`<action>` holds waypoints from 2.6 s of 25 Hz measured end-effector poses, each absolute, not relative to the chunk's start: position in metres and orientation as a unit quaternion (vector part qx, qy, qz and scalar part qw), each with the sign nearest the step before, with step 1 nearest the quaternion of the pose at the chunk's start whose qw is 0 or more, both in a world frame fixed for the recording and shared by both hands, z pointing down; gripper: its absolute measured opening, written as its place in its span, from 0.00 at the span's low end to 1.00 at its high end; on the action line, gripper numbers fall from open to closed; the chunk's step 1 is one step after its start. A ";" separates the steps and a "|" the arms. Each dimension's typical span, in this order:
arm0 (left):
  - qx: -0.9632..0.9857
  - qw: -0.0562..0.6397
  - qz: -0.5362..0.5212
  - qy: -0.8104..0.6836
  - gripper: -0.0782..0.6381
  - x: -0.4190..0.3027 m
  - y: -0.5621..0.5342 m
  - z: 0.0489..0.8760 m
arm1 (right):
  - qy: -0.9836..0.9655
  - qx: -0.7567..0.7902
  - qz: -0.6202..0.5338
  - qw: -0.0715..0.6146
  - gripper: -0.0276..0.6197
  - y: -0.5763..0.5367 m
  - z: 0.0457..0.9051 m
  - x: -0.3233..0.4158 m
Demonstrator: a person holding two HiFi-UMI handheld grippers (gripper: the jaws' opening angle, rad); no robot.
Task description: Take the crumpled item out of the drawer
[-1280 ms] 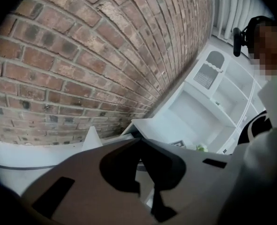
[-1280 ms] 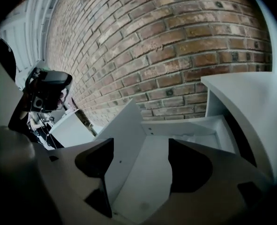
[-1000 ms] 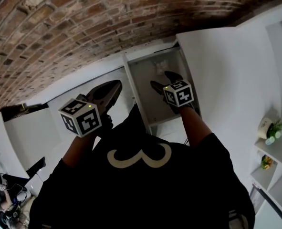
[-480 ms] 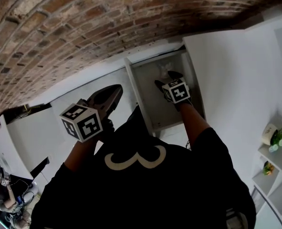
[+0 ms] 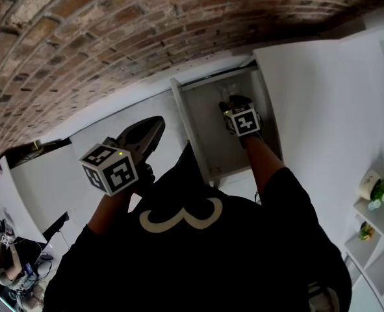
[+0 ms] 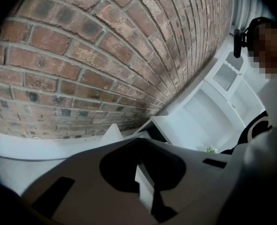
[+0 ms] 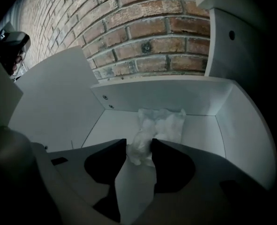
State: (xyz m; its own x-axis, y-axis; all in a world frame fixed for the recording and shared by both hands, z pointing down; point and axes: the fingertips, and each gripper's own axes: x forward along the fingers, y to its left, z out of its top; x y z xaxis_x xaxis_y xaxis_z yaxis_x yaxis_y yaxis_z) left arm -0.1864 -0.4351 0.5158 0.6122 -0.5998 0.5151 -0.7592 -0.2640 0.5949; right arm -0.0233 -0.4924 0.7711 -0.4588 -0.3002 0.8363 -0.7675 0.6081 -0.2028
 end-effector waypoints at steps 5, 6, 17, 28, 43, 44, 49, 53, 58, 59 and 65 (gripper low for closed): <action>0.788 0.431 0.094 -0.429 0.11 -0.185 -0.433 0.519 | -0.800 0.338 0.290 0.401 0.28 -0.492 0.774 -0.023; 0.788 0.432 0.094 -0.429 0.11 -0.185 -0.432 0.519 | -0.799 0.340 0.288 0.404 0.27 -0.493 0.774 -0.022; 0.792 0.429 0.094 -0.424 0.11 -0.180 -0.423 0.514 | -0.796 0.354 0.291 0.396 0.20 -0.494 0.771 -0.016; 0.800 0.416 0.082 -0.424 0.11 -0.175 -0.399 0.496 | -0.816 0.342 0.287 0.367 0.19 -0.468 0.732 -0.026; 0.823 0.384 0.058 -0.416 0.11 -0.151 -0.348 0.458 | -0.860 0.346 0.252 0.277 0.19 -0.413 0.606 -0.023; 0.824 0.381 0.057 -0.415 0.11 -0.150 -0.344 0.456 | -0.863 0.345 0.250 0.271 0.19 -0.408 0.598 -0.022; 0.833 0.365 0.051 -0.412 0.11 -0.138 -0.326 0.439 | -0.879 0.344 0.248 0.217 0.19 -0.382 0.549 -0.016; 0.842 0.349 0.044 -0.409 0.11 -0.130 -0.311 0.423 | -0.890 0.341 0.243 0.178 0.19 -0.362 0.510 -0.011; 0.855 0.322 0.030 -0.405 0.11 -0.120 -0.293 0.398 | -0.905 0.331 0.226 0.139 0.19 -0.331 0.462 -0.002; 0.858 0.316 0.028 -0.405 0.11 -0.118 -0.289 0.393 | -0.908 0.329 0.222 0.133 0.19 -0.325 0.453 0.001; 0.874 0.280 0.023 -0.397 0.11 -0.107 -0.265 0.363 | -0.923 0.319 0.187 0.104 0.19 -0.293 0.400 0.013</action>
State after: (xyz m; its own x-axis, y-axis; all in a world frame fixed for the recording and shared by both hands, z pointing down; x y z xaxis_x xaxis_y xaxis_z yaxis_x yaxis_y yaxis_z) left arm -0.1072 -0.2653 0.3626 0.6839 -0.6807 0.2624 -0.7064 -0.5281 0.4712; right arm 0.0128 -0.2935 0.4001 -0.7750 -0.5502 0.3108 -0.6279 0.7264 -0.2797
